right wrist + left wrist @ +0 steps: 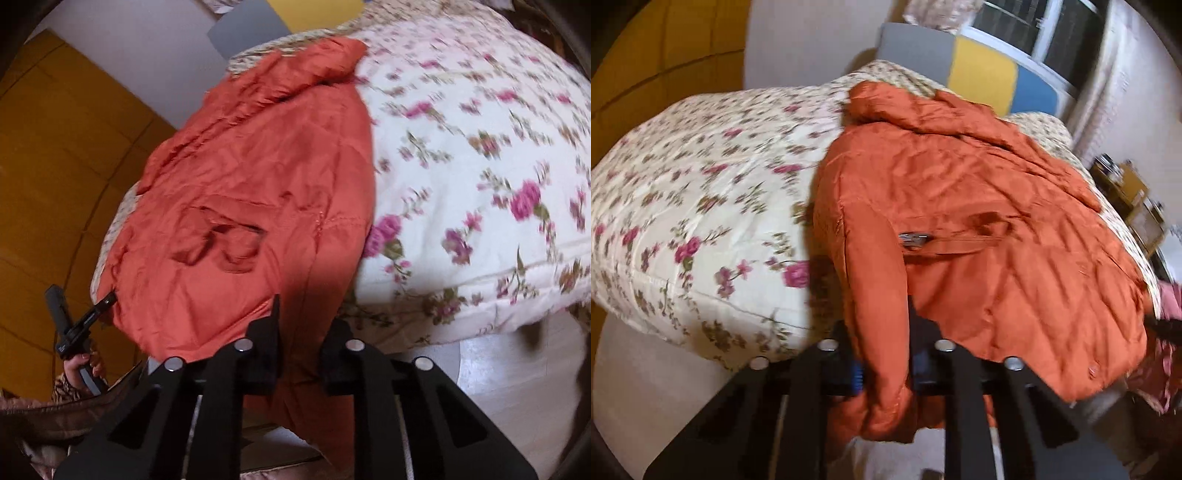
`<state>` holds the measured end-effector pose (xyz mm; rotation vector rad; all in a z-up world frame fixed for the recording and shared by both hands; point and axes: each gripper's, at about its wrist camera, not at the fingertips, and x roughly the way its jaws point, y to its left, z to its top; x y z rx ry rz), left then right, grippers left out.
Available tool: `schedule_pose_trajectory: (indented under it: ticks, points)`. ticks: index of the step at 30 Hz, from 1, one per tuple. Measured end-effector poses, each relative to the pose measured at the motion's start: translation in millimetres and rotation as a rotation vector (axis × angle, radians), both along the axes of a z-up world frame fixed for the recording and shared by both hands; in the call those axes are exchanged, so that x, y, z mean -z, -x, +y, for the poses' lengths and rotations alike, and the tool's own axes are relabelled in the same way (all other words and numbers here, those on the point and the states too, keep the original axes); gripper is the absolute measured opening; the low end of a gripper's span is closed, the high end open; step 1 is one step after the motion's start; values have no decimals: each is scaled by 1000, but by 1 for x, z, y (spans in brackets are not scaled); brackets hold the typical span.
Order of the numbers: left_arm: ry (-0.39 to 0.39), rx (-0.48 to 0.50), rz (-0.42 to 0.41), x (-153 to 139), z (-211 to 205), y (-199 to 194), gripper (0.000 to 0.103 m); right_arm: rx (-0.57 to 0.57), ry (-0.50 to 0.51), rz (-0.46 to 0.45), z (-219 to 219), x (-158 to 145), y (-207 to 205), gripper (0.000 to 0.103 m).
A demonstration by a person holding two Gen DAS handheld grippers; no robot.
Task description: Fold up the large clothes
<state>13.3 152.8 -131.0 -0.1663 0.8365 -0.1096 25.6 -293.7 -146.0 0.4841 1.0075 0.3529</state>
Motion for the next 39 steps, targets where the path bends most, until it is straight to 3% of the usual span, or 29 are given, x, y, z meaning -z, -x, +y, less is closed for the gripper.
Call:
schedule_pose_trajectory:
  ticks: [2,6,10,18,28,39]
  points:
    - [18,41,-16,-9,-5,7,13,-24,-25,-36,-2,-11,5,13]
    - [157,87,-60,-31,-2,29,11,-56,-189,-111,-14,-33,17,12]
    - [274,109,-103,-53,1,43,10,-64,-292,-163,-21,-51,19,12]
    - [483,23,-154,-88,27,-5,10,34,-512,-174,-46,-66,-39,11]
    - [513,-48,-141,-111,46,-88,10,125,-613,-153,-65,-74,-127,11]
    - [497,-128,-59,-92,54,-186,10,271,-752,-68,-73,-44,-208,22]
